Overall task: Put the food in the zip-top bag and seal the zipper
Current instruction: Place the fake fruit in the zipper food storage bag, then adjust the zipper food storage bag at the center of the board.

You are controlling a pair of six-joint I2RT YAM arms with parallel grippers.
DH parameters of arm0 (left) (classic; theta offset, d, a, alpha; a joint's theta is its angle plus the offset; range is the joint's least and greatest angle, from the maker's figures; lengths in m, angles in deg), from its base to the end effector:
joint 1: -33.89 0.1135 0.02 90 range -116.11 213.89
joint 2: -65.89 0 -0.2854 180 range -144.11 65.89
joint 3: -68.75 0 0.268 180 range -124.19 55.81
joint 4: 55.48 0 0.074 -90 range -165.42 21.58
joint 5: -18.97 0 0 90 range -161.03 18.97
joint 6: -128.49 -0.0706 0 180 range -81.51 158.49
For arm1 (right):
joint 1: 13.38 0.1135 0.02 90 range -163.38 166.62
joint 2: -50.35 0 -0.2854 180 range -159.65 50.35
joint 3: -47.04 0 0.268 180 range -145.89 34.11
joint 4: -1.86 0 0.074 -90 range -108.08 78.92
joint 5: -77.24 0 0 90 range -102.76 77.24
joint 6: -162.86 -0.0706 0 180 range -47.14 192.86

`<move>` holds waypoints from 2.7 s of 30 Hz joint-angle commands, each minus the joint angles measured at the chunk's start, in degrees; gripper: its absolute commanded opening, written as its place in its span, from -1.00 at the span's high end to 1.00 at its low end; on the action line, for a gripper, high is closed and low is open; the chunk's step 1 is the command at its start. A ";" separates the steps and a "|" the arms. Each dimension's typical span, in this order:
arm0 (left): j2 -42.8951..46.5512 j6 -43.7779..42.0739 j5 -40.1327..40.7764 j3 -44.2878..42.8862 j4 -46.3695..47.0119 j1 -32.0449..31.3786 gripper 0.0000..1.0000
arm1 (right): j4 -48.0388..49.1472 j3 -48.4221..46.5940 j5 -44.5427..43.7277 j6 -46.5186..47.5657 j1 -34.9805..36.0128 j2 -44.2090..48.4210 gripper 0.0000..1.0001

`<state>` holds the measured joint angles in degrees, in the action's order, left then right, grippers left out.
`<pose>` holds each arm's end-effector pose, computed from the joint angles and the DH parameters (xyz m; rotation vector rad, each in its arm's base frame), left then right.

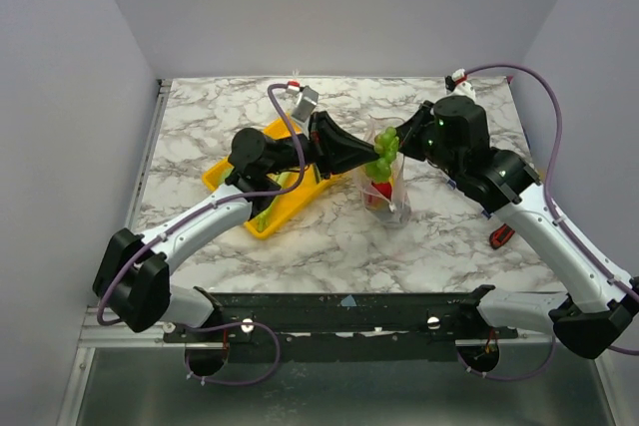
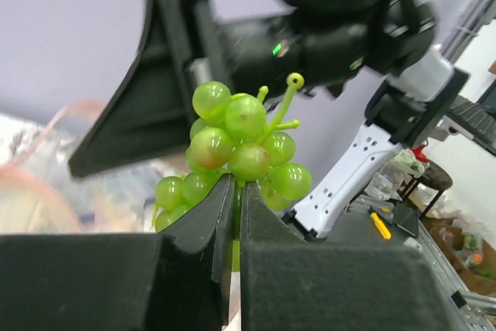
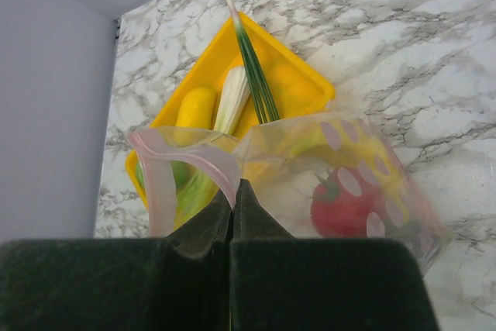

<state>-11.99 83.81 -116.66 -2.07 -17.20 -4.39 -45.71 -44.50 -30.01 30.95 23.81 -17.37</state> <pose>0.2290 -0.2450 0.4235 0.7577 1.1563 -1.6581 0.2408 0.1564 0.4289 0.2809 1.9956 0.5987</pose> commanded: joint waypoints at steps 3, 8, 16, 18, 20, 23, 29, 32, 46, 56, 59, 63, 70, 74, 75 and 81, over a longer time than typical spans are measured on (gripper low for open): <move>2.68 -6.97 8.11 2.62 -10.59 -0.32 0.23 | -0.57 -3.29 1.86 -1.16 0.31 1.55 0.99; 10.45 -17.51 17.74 1.96 -30.89 -1.55 -0.96 | -2.93 -4.12 4.54 3.01 0.34 1.66 0.99; 14.69 -20.94 23.22 -3.35 -51.87 -1.39 -0.96 | -9.81 -8.93 10.96 9.03 0.26 -0.01 0.99; 12.84 -21.76 21.87 -5.93 -56.09 -2.66 -0.89 | -10.48 -9.50 10.84 7.87 0.30 -0.74 0.99; 12.93 -24.87 27.64 -6.33 -57.66 -6.13 -0.93 | -10.18 -9.53 10.78 5.54 0.27 -1.12 0.99; 12.06 -24.04 34.06 -6.00 -56.95 -8.22 -0.97 | -9.10 -9.97 14.72 4.71 0.32 -2.18 0.99; 2.58 -23.88 28.55 -13.00 -58.95 -8.00 -0.37 | -9.88 -9.73 16.50 3.05 0.32 -2.64 0.99; 1.07 -26.54 23.15 -13.44 -57.23 -5.93 0.55 | -10.20 -9.53 20.63 6.90 0.30 -2.09 0.84; -10.73 -35.51 -35.05 -29.33 -63.68 9.76 1.00 | 1.69 -4.40 36.76 44.12 0.26 6.75 -0.52; -15.65 -29.24 -35.97 -33.66 -61.18 9.64 1.00 | -7.58 -6.93 52.35 71.47 0.37 6.77 -0.70; -17.05 -28.28 -35.52 -35.21 -61.69 9.67 1.00 | -8.38 -7.53 55.87 78.37 1.24 5.83 -0.68; -18.17 -27.48 -34.52 -35.37 -62.03 9.61 1.00 | -12.98 -10.51 53.20 87.73 9.12 2.24 -0.61; -20.09 -26.30 -33.87 -36.87 -63.00 9.50 1.00 | -20.34 -16.43 30.92 92.72 26.85 -8.46 -0.57; -19.60 -28.48 -33.55 -36.93 -65.62 9.29 1.00 | -19.53 -14.09 26.70 97.01 27.22 -10.38 -0.48; -19.60 -29.32 -33.42 -37.10 -66.59 9.24 1.00 | -19.65 -13.95 25.04 98.08 27.23 -11.05 -0.44; -19.95 -33.37 -32.55 -38.69 -72.45 8.67 1.00 | -19.47 -14.13 19.09 102.03 27.32 -13.93 -0.33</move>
<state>-32.39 54.02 -148.81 -38.01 -85.63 4.86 -63.74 -58.71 -4.05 128.60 50.70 -29.70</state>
